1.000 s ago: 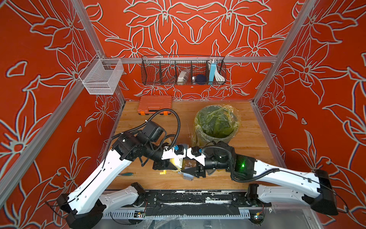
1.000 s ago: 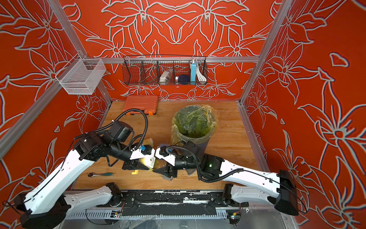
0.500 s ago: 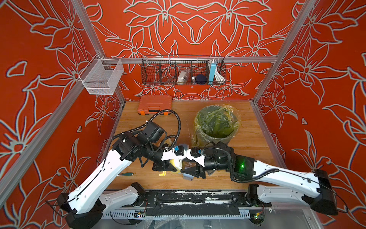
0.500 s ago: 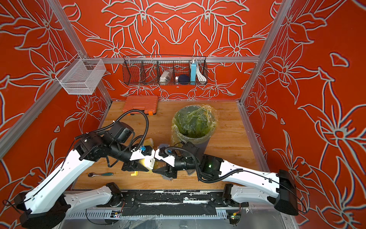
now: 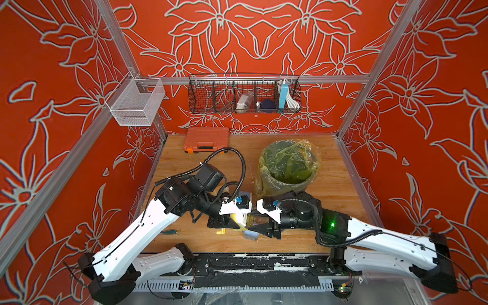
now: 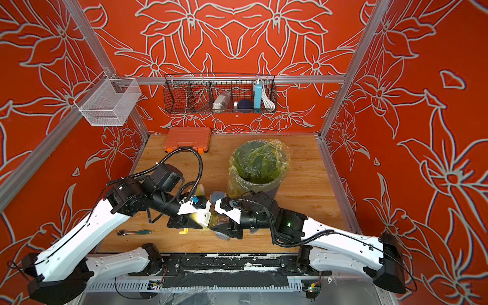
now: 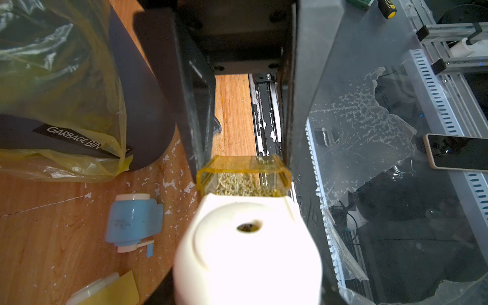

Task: Take out the pencil sharpener tray and clean the shavings
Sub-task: Open the container of the pencil sharpener, then pour the shavings into the trash bin.

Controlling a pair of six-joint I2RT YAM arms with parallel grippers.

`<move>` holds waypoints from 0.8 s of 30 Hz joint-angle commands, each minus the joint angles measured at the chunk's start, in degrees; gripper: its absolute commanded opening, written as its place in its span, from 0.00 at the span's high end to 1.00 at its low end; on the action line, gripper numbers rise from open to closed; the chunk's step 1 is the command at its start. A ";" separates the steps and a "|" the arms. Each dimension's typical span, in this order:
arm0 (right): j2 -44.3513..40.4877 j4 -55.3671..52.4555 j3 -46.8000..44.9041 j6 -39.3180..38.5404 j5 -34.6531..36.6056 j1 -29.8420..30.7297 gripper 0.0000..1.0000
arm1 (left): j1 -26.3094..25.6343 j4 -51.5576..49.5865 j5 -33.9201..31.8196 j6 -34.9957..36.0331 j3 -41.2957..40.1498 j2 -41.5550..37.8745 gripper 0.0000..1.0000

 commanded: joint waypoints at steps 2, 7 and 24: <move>-2.99 -1.20 -0.27 2.17 3.15 -2.03 1.00 | -0.73 -7.02 -1.88 0.53 -0.75 -0.38 1.00; -4.86 -3.41 -0.76 1.76 2.81 -2.08 1.00 | -0.78 -4.57 -1.63 -0.12 -0.79 -1.74 1.00; -15.77 -20.26 6.20 -0.18 20.90 -2.14 1.00 | 0.50 -5.62 -7.76 -0.81 -2.25 -2.08 1.00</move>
